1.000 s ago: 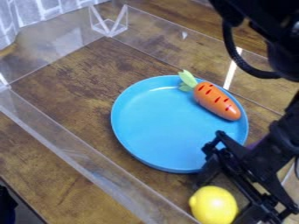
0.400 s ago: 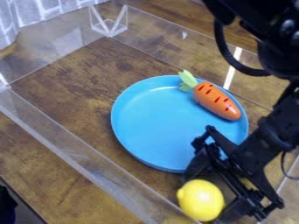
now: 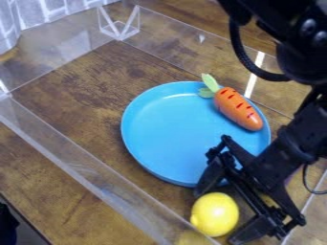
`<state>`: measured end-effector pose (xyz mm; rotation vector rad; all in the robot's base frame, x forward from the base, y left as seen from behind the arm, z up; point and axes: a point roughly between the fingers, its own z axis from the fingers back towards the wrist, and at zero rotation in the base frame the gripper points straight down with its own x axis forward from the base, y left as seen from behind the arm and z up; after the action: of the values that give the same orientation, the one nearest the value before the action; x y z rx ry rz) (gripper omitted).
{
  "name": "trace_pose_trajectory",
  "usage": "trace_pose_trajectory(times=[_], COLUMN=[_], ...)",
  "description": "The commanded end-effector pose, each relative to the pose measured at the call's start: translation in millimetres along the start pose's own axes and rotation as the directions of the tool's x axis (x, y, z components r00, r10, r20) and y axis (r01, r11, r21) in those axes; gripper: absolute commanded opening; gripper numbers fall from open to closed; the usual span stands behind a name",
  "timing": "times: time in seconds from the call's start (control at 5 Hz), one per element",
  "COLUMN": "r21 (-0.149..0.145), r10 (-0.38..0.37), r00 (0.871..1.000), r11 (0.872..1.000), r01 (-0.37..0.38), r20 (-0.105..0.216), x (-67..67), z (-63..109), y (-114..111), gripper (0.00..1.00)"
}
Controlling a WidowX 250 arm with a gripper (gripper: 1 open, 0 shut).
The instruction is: Put the lemon on the blue tray
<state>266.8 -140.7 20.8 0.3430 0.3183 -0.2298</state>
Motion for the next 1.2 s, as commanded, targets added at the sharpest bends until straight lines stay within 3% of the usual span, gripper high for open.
trace_pose_trajectory(times=[0.0,0.4,0.8,1.0], r21=[-0.007,-0.006,-0.029,-0.049], r10=[0.018,0.005,0.059,0.093], r00=[1.000,1.000,0.998,0.996], r11=[1.000,1.000,0.998,0.994], r01=[-0.018,-0.005,-0.058,-0.093], r20=[0.026,0.029,0.012,0.002], x=[3.3,2.0,-13.3,-7.3], z=[1.8,-3.6,-12.6,-7.9], y=[10.6,13.6,16.3,18.2], gripper=[1.00,1.00,1.00,1.00])
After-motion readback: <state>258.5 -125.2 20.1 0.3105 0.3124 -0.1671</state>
